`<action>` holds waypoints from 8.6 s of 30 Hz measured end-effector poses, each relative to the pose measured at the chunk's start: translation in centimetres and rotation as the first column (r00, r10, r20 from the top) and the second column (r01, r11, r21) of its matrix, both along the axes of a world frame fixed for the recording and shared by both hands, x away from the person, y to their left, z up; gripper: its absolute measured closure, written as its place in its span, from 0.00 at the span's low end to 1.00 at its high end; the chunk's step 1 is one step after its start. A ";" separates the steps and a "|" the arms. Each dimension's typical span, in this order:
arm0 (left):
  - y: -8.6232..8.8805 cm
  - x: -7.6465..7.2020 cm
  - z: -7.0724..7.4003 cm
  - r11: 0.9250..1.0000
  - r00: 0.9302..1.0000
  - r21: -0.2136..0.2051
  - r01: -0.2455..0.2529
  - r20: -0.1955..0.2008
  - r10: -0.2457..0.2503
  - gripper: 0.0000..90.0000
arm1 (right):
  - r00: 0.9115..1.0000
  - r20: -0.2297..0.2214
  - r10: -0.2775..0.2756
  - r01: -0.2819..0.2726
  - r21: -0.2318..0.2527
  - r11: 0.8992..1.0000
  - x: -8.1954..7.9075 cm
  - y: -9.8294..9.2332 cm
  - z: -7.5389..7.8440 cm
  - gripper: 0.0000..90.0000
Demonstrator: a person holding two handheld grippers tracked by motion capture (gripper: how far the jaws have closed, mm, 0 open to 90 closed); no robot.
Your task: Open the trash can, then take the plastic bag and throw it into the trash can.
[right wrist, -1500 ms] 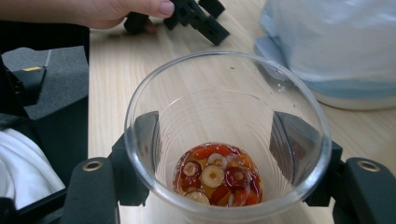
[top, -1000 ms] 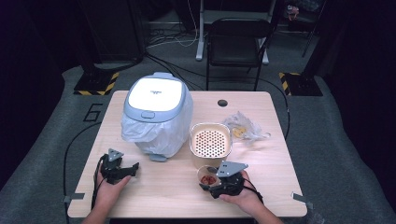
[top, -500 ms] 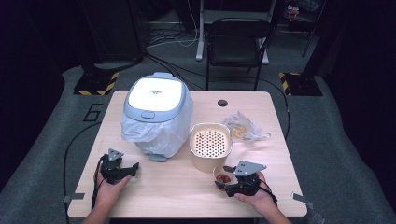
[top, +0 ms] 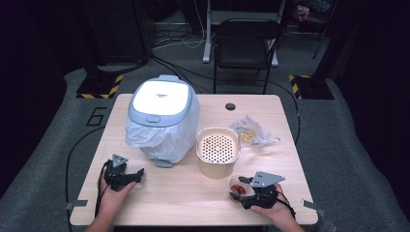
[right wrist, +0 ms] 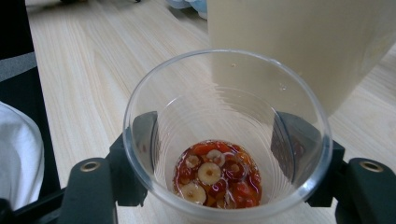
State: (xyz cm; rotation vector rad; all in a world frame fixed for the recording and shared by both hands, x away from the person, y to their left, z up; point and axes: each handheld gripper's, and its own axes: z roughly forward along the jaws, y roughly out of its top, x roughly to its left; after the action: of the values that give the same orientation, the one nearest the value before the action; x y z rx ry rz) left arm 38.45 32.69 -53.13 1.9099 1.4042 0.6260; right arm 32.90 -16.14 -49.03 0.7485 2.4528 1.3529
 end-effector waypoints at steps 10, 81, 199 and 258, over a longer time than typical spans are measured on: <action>-0.1 -0.1 0.0 1.000 1.000 -0.005 0.003 -0.007 -0.003 0.17 | 0.998 -0.054 -0.045 0.045 -0.011 0.999 0.0 -0.2 -0.4 0.17; -10.4 0.6 2.2 0.999 0.995 -0.041 0.019 0.099 -0.015 0.56 | 0.880 -0.095 -0.466 0.467 -0.006 0.884 4.4 -6.9 0.1 0.29; -11.1 0.5 0.4 0.999 0.992 -0.051 -0.017 0.122 0.023 0.56 | 0.898 -0.024 -0.439 0.431 -0.142 0.891 19.7 -5.1 9.3 0.97; -10.8 0.5 0.6 1.000 0.993 -0.006 -0.003 0.117 0.004 0.56 | 0.999 0.034 -0.028 0.025 0.073 0.997 15.4 12.0 28.1 0.97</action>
State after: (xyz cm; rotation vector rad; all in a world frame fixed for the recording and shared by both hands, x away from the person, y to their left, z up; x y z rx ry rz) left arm 38.97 21.87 -52.52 1.8359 1.3345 0.7228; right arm 48.33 -4.09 -20.91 0.7646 2.3694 1.4401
